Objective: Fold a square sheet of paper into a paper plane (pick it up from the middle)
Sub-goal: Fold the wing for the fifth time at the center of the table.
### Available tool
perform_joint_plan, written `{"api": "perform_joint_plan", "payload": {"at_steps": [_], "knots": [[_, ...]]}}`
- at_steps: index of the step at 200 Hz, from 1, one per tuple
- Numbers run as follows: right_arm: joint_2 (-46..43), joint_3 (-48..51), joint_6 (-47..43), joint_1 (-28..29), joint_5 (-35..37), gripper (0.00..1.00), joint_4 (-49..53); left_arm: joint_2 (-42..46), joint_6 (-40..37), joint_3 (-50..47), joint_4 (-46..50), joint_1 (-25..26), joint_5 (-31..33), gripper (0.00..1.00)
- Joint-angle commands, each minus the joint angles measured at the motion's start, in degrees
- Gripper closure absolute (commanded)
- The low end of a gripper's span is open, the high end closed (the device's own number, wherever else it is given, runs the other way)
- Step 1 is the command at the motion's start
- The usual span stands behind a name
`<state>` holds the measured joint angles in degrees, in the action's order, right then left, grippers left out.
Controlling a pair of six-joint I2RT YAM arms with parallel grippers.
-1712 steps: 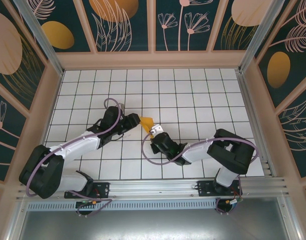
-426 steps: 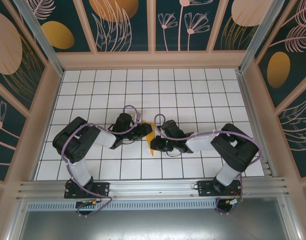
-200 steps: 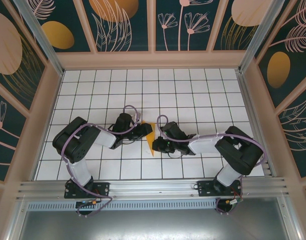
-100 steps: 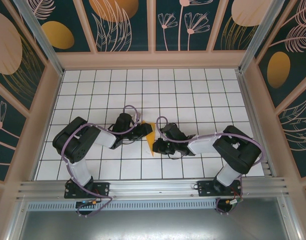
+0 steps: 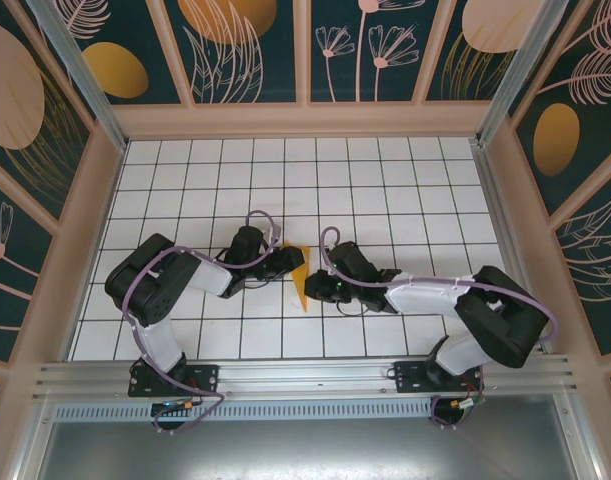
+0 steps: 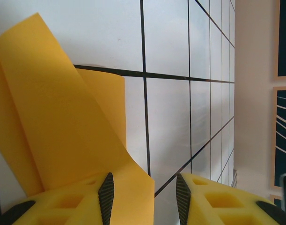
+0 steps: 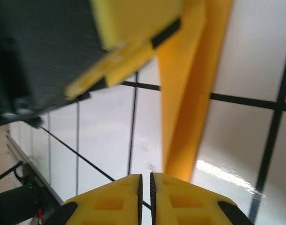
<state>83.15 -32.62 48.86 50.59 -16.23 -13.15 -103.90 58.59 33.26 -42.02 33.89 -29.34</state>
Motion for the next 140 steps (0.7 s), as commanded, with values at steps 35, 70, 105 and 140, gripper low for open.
{"api": "perform_joint_plan", "payload": {"at_steps": [35, 70, 105, 140], "knots": [[6.5, -1.7, 4.2, -1.3, -8.4, 0.91, -13.2, -2.2, -1.6, -0.5, 6.7, 0.2, 3.0, 0.57], [10.4, -3.4, 4.5, -1.5, -8.6, 0.92, -12.3, -2.0, -1.8, -0.6, 6.7, 0.3, 3.0, 0.57], [13.2, -2.9, 4.4, -1.6, -8.7, 0.92, -11.8, -1.9, -1.8, -0.7, 6.9, 0.2, 3.0, 0.57], [14.3, -0.1, 4.9, -1.5, -9.5, 0.93, -12.8, -2.1, -1.8, -0.5, 7.2, 0.3, 3.1, 0.57]]}}
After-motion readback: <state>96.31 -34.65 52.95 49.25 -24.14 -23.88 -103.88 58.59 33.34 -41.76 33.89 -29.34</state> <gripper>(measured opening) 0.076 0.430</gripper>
